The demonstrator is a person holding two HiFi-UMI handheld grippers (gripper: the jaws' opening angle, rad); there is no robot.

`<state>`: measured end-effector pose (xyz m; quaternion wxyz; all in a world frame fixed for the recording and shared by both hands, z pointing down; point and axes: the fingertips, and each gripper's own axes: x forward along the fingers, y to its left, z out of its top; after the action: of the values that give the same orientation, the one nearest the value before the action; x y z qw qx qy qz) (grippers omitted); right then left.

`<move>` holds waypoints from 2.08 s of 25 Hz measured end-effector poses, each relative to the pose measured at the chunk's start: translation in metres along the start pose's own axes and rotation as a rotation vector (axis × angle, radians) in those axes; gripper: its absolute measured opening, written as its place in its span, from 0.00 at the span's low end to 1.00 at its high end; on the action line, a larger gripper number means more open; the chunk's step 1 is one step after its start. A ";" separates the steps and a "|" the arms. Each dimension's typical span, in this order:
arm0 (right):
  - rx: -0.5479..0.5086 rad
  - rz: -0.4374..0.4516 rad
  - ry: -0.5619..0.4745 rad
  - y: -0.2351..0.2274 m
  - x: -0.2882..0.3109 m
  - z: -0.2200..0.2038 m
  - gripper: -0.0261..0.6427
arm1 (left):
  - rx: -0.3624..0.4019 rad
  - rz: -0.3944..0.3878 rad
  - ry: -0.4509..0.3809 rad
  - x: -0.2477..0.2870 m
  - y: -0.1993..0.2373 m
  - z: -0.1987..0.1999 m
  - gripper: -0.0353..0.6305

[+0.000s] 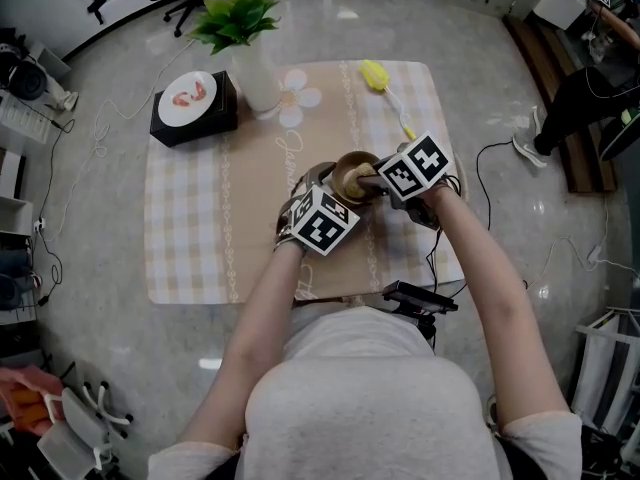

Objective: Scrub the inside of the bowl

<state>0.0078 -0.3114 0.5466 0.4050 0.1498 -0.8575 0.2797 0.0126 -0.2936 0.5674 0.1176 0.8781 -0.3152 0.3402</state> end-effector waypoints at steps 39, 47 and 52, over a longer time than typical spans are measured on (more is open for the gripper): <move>0.059 -0.118 -0.157 0.004 -0.019 0.005 0.19 | -0.021 0.029 -0.041 -0.002 0.012 0.003 0.81; 0.173 -0.080 -0.317 0.004 -0.046 0.018 0.19 | -0.055 0.031 -0.097 -0.018 0.012 0.011 0.84; 0.211 -0.101 -0.395 0.005 -0.062 0.024 0.19 | -0.051 0.032 -0.139 -0.029 0.005 0.026 0.84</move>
<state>0.0299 -0.3200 0.4839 0.2248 0.2858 -0.8776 0.3125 0.0064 -0.2947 0.5281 0.1124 0.8912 -0.3451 0.2720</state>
